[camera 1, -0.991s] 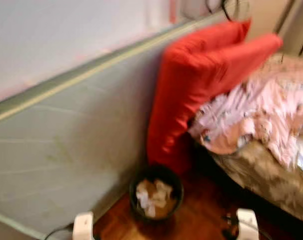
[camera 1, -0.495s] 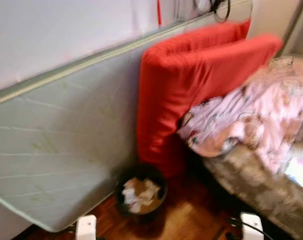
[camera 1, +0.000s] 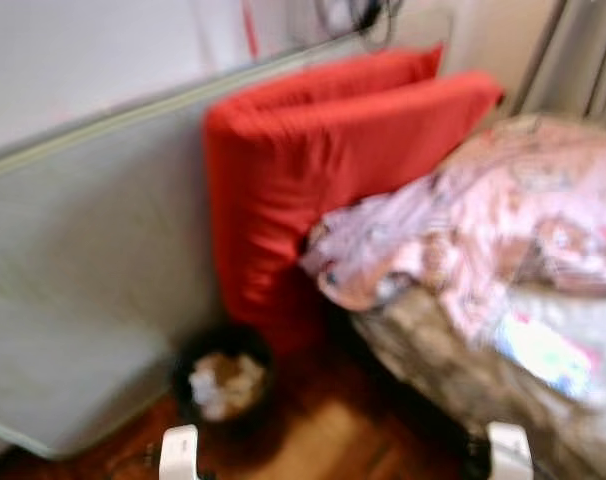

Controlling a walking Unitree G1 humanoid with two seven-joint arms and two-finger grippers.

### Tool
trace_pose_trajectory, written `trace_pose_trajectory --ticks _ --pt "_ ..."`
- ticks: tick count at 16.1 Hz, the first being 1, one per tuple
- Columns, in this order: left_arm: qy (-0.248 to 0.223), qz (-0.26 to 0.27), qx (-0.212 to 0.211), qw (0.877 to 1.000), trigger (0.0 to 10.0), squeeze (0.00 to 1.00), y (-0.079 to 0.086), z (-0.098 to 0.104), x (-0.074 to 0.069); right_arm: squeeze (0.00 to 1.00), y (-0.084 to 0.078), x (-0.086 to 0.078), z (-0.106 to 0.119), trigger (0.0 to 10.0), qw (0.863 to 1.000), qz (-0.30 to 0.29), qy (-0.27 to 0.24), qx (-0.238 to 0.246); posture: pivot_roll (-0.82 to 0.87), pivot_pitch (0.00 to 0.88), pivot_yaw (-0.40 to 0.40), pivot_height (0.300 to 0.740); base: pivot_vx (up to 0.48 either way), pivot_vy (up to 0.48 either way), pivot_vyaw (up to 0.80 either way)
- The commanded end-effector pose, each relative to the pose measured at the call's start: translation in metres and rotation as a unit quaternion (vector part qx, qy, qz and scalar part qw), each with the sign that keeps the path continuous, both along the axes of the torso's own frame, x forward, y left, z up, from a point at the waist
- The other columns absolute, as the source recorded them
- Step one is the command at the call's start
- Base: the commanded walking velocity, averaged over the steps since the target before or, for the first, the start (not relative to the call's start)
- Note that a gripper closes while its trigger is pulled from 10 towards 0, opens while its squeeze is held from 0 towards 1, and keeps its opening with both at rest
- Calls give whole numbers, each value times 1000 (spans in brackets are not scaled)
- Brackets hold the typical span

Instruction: Clean up the room

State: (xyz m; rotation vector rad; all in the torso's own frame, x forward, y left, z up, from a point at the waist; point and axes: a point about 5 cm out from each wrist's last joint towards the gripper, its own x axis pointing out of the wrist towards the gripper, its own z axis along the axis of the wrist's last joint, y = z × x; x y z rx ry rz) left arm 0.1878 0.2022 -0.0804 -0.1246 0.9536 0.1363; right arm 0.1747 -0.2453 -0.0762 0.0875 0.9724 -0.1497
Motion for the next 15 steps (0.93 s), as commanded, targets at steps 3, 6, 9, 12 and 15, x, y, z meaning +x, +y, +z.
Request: trace_pose_trajectory --ticks 3,6,9,12,15 --pt "12 8 7 1000 10000 0 9 -3 -9 0 9 2 -2 10000 1000 6 -3 9 -26 0 44 740 0 0 0" --pt "11 10 6 1000 10000 0 9 -3 -9 0 9 2 -2 10000 1000 5 -1 11 -26 0 44 740 0 0 0" --pt "11 14 4 1000 10000 0 9 -2 -8 0 9 2 -2 10000 1000 12 4 10 -21 0 39 740 0 0 -650" --pt "11 14 4 1000 10000 0 9 -2 -8 0 10 3 -1 10000 1000 14 4 10 -19 0 37 740 0 0 -746" --pt "11 15 4 1000 10000 0 10 -2 -7 0 10 3 -1 10000 1000 14 4 11 -17 0 38 740 0 0 -744"
